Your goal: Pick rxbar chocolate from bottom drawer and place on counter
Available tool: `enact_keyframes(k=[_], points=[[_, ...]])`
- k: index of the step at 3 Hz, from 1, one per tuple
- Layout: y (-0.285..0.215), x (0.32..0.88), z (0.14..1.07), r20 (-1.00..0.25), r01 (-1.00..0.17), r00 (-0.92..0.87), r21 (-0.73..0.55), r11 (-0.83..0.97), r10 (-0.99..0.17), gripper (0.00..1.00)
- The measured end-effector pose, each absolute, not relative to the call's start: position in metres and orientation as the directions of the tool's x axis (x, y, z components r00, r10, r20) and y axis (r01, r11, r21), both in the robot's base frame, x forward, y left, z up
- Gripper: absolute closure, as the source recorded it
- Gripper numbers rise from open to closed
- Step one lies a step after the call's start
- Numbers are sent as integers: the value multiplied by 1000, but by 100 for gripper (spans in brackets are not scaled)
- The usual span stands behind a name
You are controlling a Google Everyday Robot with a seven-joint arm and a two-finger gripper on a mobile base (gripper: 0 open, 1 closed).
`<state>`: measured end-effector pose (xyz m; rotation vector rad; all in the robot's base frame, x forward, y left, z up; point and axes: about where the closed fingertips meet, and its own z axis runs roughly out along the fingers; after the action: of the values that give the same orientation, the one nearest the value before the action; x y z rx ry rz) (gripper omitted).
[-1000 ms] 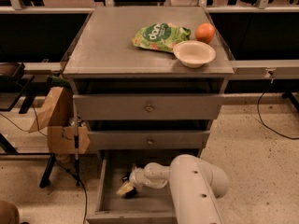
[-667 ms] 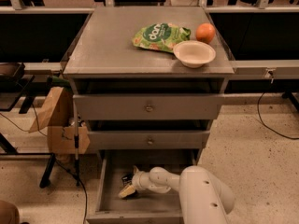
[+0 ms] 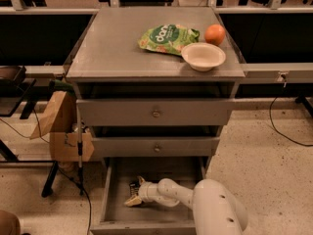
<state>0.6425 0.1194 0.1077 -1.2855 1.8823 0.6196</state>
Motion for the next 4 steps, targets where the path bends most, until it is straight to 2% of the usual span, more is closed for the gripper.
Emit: enact_keyframes(k=[3,4], points=[[112,644,115,-781,-917,-184,-83,390,-597,88],[108,645,115,-765,-912,-181,-105,397,-619,100]])
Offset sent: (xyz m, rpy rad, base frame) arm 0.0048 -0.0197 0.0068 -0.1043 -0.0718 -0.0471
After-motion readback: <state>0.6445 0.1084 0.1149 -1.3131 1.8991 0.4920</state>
